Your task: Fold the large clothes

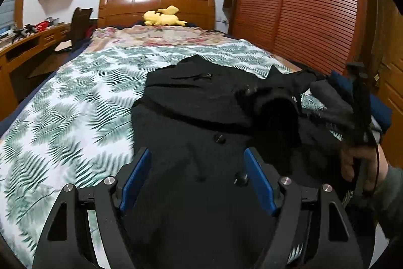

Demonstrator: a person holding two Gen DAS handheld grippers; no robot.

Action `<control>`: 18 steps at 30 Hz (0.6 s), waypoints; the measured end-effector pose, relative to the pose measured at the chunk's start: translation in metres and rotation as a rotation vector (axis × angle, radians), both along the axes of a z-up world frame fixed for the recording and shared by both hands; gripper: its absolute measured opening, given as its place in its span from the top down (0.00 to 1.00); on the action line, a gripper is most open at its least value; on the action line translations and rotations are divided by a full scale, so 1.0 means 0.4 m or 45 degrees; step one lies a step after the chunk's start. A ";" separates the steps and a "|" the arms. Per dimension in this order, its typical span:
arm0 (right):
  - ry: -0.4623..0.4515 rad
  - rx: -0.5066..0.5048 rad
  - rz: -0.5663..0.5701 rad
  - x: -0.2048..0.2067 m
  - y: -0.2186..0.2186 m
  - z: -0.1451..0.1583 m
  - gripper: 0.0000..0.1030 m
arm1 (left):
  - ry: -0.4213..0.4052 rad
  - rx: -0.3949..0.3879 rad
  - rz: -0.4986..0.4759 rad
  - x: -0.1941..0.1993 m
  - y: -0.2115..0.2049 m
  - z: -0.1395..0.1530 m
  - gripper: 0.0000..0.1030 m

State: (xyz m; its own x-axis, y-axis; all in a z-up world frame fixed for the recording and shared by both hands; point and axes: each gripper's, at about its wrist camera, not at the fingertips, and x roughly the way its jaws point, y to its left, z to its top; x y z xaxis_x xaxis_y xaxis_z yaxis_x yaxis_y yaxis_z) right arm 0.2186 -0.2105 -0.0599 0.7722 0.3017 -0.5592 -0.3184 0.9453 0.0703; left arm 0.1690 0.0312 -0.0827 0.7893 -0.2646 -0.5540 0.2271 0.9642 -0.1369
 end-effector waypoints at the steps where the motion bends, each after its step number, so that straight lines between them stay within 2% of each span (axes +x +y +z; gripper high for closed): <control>1: 0.012 0.005 -0.009 -0.002 -0.003 -0.003 0.94 | 0.000 -0.004 -0.009 0.018 -0.010 -0.002 0.26; 4: 0.035 0.006 -0.028 -0.002 -0.003 -0.008 0.93 | 0.000 -0.015 -0.019 0.070 -0.028 -0.009 0.26; 10: 0.038 -0.019 -0.040 -0.052 0.011 0.042 0.86 | -0.030 0.001 0.013 0.141 -0.019 -0.026 0.26; 12: 0.019 -0.033 -0.032 -0.067 0.029 0.047 0.83 | -0.030 0.013 0.014 0.151 -0.014 -0.039 0.26; 14: 0.011 -0.031 -0.014 -0.081 0.044 0.043 0.72 | -0.032 0.027 0.016 0.157 -0.009 -0.053 0.26; 16: 0.005 -0.023 0.017 -0.095 0.054 0.036 0.67 | -0.028 0.043 0.018 0.165 -0.005 -0.068 0.26; 18: 0.005 -0.025 0.060 -0.110 0.076 0.030 0.66 | -0.011 0.031 0.011 0.173 -0.003 -0.078 0.26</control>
State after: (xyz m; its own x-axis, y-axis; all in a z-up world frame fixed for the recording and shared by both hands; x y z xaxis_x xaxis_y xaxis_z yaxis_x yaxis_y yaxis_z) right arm 0.1748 -0.1801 -0.0481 0.7554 0.3264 -0.5682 -0.3622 0.9306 0.0529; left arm 0.2381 0.0301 -0.1140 0.7964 -0.2441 -0.5533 0.2196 0.9692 -0.1115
